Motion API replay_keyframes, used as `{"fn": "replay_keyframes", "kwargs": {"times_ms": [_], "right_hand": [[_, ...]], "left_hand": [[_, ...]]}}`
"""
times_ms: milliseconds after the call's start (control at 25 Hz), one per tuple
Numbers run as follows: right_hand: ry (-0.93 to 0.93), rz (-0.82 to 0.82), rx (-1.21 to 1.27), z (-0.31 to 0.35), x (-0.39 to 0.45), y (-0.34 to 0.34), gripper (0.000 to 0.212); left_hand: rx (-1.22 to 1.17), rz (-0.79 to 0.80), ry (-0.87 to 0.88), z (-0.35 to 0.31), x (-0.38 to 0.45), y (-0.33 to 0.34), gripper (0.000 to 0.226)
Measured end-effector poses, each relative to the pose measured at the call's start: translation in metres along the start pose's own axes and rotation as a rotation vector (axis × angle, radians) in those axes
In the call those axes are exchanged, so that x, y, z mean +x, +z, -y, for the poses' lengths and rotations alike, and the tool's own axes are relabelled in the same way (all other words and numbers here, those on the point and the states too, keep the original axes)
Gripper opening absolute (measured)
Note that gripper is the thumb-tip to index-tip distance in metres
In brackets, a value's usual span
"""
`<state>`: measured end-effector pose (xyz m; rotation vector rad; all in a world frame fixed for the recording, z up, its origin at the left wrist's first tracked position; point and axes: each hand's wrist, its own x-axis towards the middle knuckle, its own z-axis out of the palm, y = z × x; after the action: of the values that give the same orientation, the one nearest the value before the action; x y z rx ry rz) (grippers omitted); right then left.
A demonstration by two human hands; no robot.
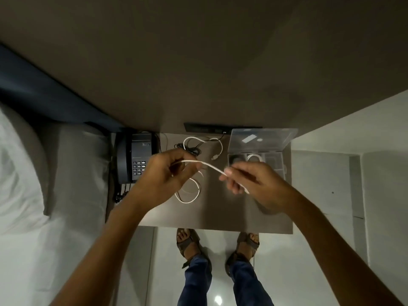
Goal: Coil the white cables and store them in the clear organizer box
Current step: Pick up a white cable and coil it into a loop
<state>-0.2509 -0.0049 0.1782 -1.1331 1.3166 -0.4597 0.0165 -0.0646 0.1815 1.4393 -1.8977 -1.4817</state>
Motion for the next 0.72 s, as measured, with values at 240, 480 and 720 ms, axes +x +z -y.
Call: {"fn": "replay_keyframes", "kwargs": {"times_ms": [240, 480, 720], "right_hand": [[-0.041, 0.495, 1.380, 0.145, -0.135, 0.020, 0.019], [-0.465, 0.258, 1.574, 0.271, -0.208, 0.003, 0.042], [-0.533, -0.325, 0.381, 0.291, -0.259, -0.021, 0.035]], "left_hand": [[-0.269, 0.119, 0.138, -0.148, -0.057, -0.009, 0.023], [-0.224, 0.101, 0.239, -0.268, -0.149, 0.002, 0.032], [-0.056, -0.129, 0.373, -0.321, -0.194, -0.044, 0.018]]}}
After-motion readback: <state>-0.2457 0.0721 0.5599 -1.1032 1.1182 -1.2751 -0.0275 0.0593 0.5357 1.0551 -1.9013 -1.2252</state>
